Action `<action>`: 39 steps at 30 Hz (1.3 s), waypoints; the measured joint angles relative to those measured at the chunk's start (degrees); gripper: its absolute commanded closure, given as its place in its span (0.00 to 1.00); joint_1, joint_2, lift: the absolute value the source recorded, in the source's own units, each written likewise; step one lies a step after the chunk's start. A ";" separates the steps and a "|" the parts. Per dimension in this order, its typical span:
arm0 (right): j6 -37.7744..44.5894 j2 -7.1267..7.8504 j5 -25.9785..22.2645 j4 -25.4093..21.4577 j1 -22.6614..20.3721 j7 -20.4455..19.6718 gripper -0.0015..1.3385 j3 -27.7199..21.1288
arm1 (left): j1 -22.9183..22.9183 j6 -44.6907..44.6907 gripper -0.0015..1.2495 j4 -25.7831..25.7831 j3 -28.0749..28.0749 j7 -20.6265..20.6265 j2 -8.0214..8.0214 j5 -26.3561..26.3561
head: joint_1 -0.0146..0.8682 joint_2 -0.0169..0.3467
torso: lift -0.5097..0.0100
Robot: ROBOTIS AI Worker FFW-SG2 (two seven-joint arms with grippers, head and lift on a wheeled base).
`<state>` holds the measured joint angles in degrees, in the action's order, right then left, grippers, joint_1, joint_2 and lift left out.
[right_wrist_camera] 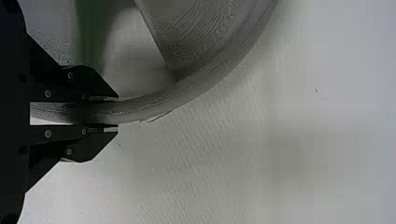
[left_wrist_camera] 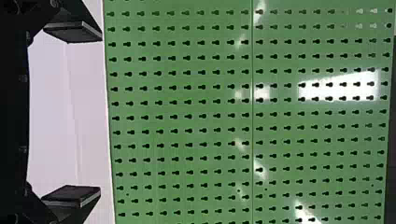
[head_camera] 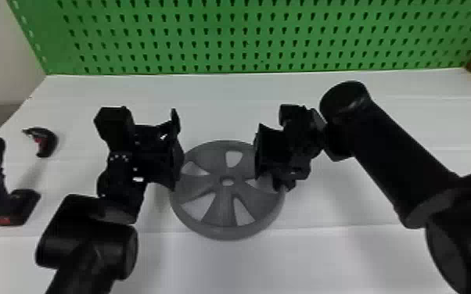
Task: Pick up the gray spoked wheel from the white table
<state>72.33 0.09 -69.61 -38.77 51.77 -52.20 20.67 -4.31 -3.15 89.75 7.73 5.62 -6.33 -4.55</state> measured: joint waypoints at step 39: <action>15.56 0.00 -1.84 -24.24 -2.97 -8.02 0.89 -18.64 | 1.39 -0.55 0.10 0.09 -1.06 0.00 0.00 -0.38 | 0.89 0.19 | 0.78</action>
<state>87.89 0.09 -71.45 -63.00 48.80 -60.22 2.03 -2.92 -3.71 89.84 6.67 5.62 -6.33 -4.92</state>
